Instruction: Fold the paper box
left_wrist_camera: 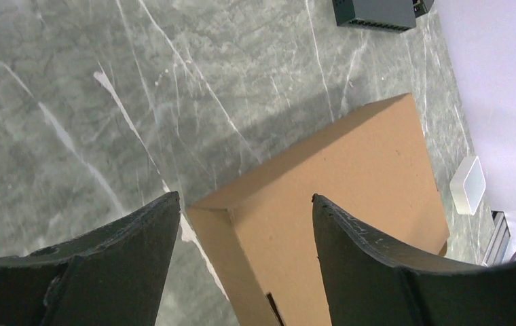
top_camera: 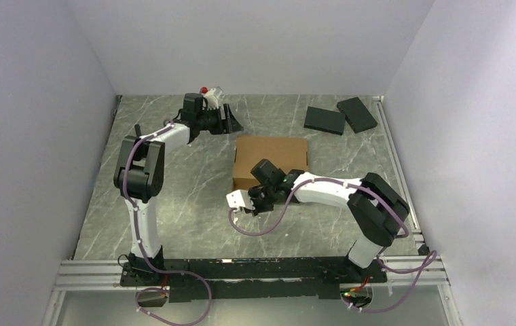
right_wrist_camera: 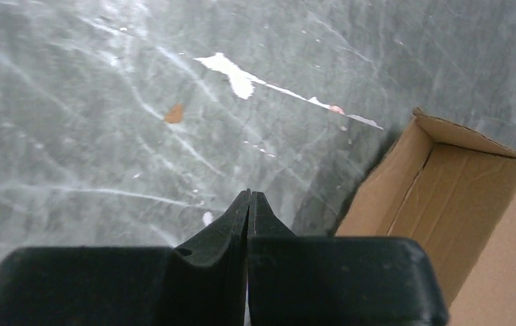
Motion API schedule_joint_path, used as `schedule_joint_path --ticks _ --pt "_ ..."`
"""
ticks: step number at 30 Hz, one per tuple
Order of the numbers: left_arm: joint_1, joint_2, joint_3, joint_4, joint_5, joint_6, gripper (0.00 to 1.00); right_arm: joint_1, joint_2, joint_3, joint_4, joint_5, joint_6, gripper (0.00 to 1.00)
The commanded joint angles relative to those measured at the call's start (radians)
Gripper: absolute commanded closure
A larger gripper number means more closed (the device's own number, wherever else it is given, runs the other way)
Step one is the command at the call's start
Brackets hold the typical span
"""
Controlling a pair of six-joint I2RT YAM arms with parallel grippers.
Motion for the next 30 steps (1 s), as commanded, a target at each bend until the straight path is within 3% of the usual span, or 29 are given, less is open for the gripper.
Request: schedule_joint_path --ticks 1,6,14,23,30 --pt "0.004 0.062 0.08 0.095 0.07 0.005 0.24 0.012 0.024 0.011 0.128 0.128 0.074 0.96" --pt "0.005 0.162 0.152 0.129 0.162 -0.039 0.28 0.024 0.058 0.015 0.152 0.168 0.097 0.96" --pt "0.003 0.265 0.179 0.141 0.29 -0.094 0.47 0.041 0.106 0.026 0.184 0.245 0.128 0.95" --pt "0.002 0.248 0.081 0.137 0.323 -0.073 0.63 0.041 0.089 0.024 0.283 0.407 0.212 0.95" --pt "0.001 0.193 -0.052 0.179 0.31 -0.071 0.66 0.041 0.04 0.027 0.318 0.453 0.264 0.95"
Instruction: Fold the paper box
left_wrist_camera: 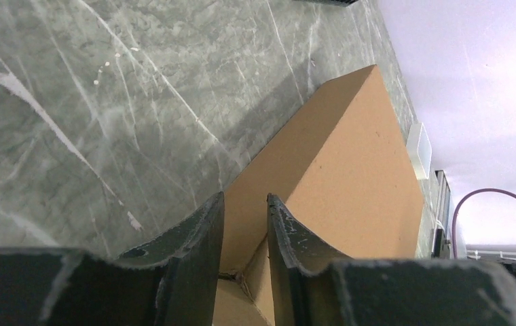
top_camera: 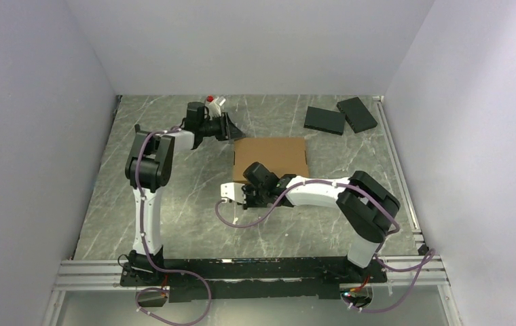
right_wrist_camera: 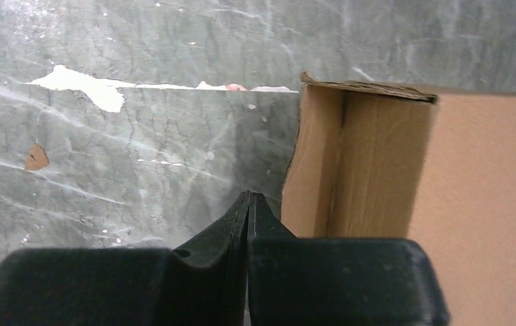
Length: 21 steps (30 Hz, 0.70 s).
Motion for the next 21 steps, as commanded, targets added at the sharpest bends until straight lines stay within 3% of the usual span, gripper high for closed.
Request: schedule_joint_path --ticks 1,16,18,21 --pt "-0.008 -0.035 -0.106 -0.071 0.042 0.026 0.67 -0.016 -0.055 0.027 0.117 0.118 0.038 0.95" --pt "-0.014 -0.134 -0.312 0.025 -0.012 -0.012 0.68 -0.051 -0.058 0.048 0.132 0.241 0.13 0.95" --pt "-0.014 -0.145 -0.348 0.05 -0.025 -0.031 0.67 -0.063 -0.076 0.059 0.085 0.161 0.126 0.93" --pt "-0.014 -0.157 -0.366 0.076 -0.041 -0.055 0.66 -0.077 -0.104 0.109 -0.102 -0.09 0.053 0.88"
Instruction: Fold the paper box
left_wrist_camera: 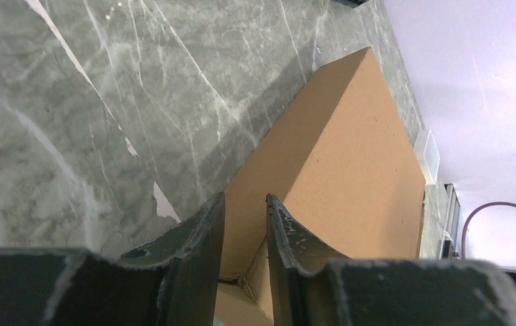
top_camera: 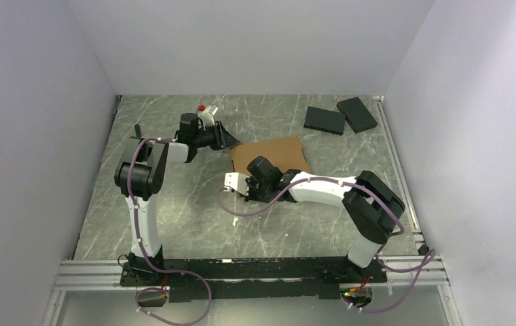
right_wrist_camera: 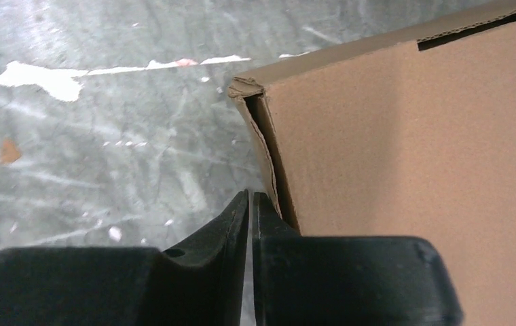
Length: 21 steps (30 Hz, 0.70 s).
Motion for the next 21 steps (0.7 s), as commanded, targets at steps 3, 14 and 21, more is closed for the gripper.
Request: schedule_joint_path --ticks 3,14,21 --pt "-0.024 -0.018 -0.07 -0.112 0.022 -0.035 0.63 -0.067 -0.079 0.156 -0.314 -0.446 -0.188 0.84" --pt "-0.024 -0.078 -0.03 -0.159 -0.031 -0.051 0.58 -0.047 -0.054 0.118 -0.289 -0.518 -0.209 0.82" --pt "-0.026 -0.065 -0.073 -0.115 -0.019 -0.071 0.59 0.013 0.028 0.16 -0.314 -0.351 -0.199 0.87"
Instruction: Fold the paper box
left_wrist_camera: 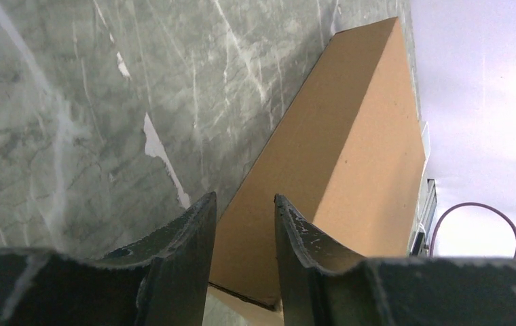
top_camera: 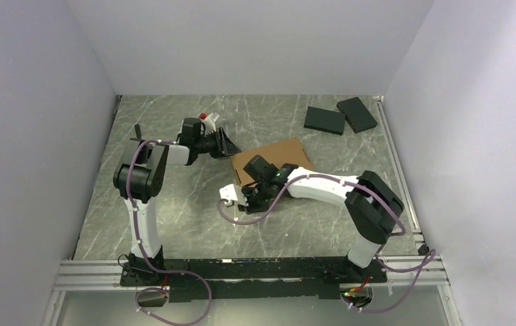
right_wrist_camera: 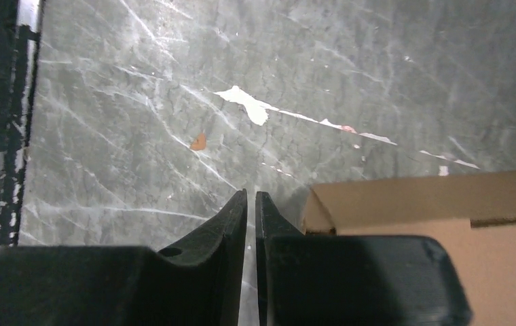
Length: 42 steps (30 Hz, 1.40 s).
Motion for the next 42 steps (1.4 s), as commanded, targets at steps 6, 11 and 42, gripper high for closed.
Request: schedule_joint_path --ticks 6,11,42 --pt "-0.008 -0.028 -0.043 0.019 0.021 -0.014 0.59 0.021 0.056 0.045 0.106 0.319 0.094 0.91" --pt "-0.012 -0.033 -0.066 0.034 0.021 -0.02 0.59 0.02 0.045 0.044 0.15 0.376 0.119 0.89" --pt "0.018 -0.178 0.081 -0.072 -0.088 0.048 0.43 -0.7 -0.261 -0.251 -0.175 0.124 -0.022 0.87"
